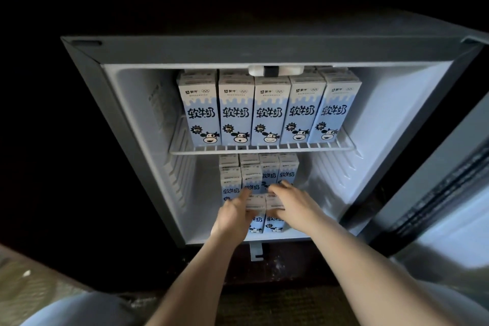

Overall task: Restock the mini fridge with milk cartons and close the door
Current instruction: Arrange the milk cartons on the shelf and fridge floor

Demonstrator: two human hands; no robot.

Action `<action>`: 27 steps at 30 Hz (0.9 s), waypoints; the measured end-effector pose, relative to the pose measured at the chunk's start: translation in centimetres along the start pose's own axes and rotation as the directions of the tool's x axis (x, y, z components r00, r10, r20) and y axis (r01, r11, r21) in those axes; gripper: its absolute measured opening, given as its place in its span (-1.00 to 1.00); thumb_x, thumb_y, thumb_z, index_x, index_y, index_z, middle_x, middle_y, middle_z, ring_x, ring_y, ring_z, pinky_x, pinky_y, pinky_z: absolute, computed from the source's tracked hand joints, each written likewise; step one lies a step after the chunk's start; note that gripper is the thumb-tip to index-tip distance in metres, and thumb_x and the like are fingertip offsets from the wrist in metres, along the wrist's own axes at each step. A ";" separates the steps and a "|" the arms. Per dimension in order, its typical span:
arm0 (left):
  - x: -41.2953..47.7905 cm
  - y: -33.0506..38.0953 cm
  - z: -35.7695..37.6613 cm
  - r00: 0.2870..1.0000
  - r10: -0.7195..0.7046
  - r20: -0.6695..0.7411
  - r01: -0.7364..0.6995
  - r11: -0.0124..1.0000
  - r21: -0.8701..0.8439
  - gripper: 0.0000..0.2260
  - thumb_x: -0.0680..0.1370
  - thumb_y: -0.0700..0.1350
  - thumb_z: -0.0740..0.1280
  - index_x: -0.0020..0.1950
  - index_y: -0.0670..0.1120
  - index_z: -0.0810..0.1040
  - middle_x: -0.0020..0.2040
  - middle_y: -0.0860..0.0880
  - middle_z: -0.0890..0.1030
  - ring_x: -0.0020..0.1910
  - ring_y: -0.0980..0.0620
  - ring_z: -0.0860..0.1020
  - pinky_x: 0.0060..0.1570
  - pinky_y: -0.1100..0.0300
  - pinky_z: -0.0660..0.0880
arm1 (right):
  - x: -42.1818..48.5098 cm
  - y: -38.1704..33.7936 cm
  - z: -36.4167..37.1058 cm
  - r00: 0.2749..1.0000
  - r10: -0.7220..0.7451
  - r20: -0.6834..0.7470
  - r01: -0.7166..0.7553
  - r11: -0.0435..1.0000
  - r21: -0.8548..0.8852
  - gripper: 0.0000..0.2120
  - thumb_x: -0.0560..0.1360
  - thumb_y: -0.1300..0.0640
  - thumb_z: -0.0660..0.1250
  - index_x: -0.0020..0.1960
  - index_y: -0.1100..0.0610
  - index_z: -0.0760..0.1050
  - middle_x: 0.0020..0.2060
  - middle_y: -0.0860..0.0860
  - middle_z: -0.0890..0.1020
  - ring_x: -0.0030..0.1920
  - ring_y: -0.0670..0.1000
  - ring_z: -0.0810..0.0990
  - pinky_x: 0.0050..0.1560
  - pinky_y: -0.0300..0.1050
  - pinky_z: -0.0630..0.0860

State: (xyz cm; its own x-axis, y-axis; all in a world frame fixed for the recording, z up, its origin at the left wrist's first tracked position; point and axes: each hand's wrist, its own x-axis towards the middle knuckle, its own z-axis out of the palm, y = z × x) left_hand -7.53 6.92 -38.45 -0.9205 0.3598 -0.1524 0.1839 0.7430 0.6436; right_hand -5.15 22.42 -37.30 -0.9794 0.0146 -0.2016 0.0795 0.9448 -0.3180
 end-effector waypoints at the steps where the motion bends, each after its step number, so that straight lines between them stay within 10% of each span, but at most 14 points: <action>1: 0.0 -0.1 0.1 1.000 -0.019 -0.012 0.018 0.999 -0.045 -0.63 0.53 -0.15 0.34 0.30 -0.03 0.35 0.07 -0.07 0.63 0.01 -0.05 0.59 -0.03 0.12 0.54 | -0.1 0.2 0.2 0.999 0.009 -0.034 -0.007 0.998 0.062 -0.50 0.45 0.23 0.36 0.35 0.06 0.32 0.34 0.10 0.40 0.13 0.11 0.56 0.13 0.01 0.54; 14: 0.2 -0.9 2.5 0.975 -0.212 0.065 0.218 0.970 -0.110 -0.76 0.60 -0.02 0.22 0.15 -0.09 0.58 0.03 -0.09 0.65 -0.10 -0.01 0.56 -0.09 0.17 0.48 | -1.0 2.0 5.2 0.918 0.362 -0.162 -0.288 0.889 0.356 -0.56 0.40 -0.09 0.44 0.15 0.14 0.46 0.06 0.02 0.65 0.05 0.06 0.62 -0.03 -0.06 0.58; 19: 0.5 0.0 3.6 0.971 -0.232 0.062 0.240 0.929 -0.282 -0.79 0.58 -0.02 0.25 0.11 -0.04 0.60 -0.20 -0.01 0.58 -0.36 0.15 0.44 -0.41 0.32 0.33 | -0.9 2.5 5.6 0.870 0.451 -0.200 -0.334 0.836 0.435 -0.51 0.32 -0.12 0.50 0.11 0.11 0.49 0.01 0.00 0.66 0.02 0.05 0.62 -0.07 -0.08 0.59; 27: 1.5 1.0 5.4 0.945 -0.294 0.147 0.327 0.808 -0.489 -0.72 0.56 -0.05 0.29 0.22 -0.13 0.57 -0.03 0.01 0.59 -0.05 0.14 0.46 -0.09 0.30 0.34 | 0.0 3.8 5.3 0.788 0.561 -0.253 -0.388 0.772 0.504 -0.55 0.34 -0.10 0.49 0.07 0.14 0.46 -0.06 0.05 0.65 -0.07 0.08 0.63 -0.15 -0.10 0.56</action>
State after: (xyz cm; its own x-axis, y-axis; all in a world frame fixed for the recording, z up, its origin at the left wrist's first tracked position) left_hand -6.88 11.31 -42.09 -0.8727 0.2047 -0.4432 -0.3215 0.4423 0.8373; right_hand -3.81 24.25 -43.43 -0.7743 0.6243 -0.1034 0.5348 0.5582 -0.6344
